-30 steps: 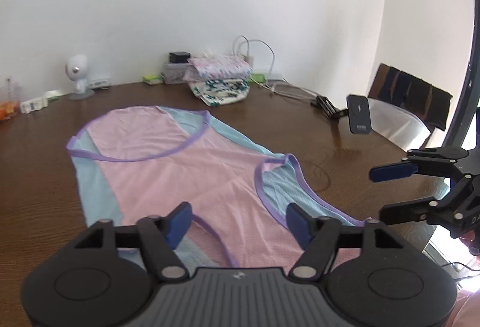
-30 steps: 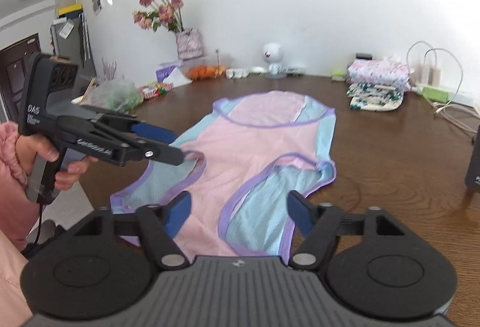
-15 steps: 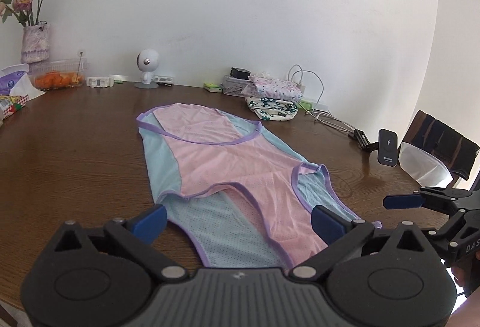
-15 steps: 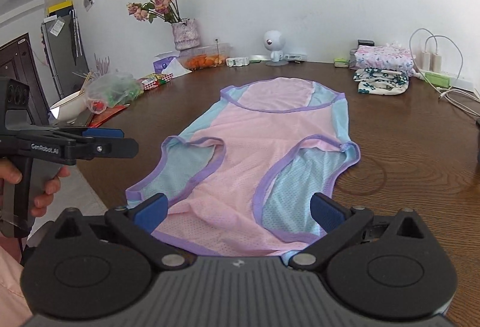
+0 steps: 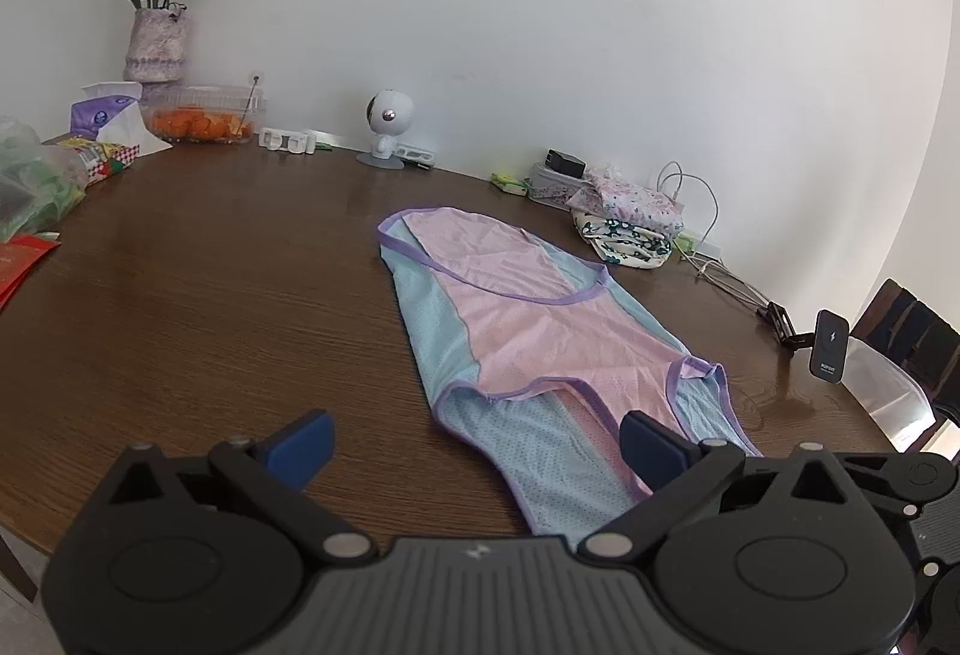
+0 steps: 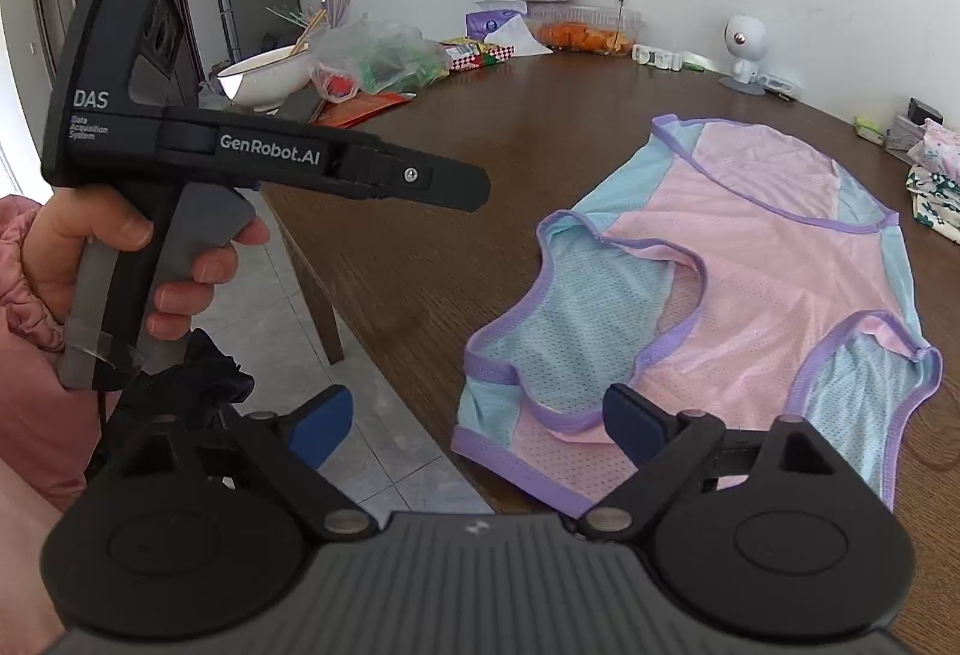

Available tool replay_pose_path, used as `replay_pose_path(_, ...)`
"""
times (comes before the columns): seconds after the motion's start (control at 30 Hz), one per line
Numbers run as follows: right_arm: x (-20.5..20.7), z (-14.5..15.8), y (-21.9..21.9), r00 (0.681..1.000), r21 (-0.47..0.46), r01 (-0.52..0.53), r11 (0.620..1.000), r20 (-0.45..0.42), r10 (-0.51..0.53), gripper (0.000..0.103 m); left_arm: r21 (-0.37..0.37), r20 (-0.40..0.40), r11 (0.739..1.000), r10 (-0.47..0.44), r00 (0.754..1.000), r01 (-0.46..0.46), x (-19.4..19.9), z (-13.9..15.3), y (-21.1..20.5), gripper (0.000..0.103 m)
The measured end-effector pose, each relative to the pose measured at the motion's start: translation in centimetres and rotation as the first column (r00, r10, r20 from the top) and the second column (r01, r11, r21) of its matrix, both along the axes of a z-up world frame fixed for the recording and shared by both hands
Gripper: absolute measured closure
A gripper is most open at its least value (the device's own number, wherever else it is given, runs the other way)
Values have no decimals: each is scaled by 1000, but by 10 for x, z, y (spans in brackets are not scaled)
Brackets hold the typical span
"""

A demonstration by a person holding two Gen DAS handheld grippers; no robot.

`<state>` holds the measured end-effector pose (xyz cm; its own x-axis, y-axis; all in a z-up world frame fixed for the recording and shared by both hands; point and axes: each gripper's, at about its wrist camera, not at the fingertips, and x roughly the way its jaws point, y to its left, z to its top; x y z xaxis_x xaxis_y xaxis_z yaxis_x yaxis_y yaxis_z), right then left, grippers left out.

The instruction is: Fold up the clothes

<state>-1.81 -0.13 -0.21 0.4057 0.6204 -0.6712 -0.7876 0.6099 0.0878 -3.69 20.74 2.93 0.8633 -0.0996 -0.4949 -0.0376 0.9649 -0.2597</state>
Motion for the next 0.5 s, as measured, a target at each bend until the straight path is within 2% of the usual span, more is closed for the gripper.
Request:
replay_pose_path(0.03,1,-2,3,1000,0,10,1000,-14,-10,25,-6,-1,1000,-1,1000,1,-1,-1,3,2)
replay_pose_path(0.07,2,-3,5,999,0,21,1000,-24,-21,28,-15,-1,1000,-4,1000,4,-2,-2,5,2)
replay_pose_path(0.27,7,9,2,996,21,90,996,-7,-90,28,-55,-11,996,-67,998,66,-9,-14,13,4)
replay_pose_path(0.43,42,43,-25,975,38,220,975,36,-221,25,-112,-64,979,-180,982,172,-17,-26,4,12)
replay_pose_path(0.5,55,56,-32,967,43,247,968,45,-249,25,-107,-71,973,-212,975,204,-18,-29,-3,15)
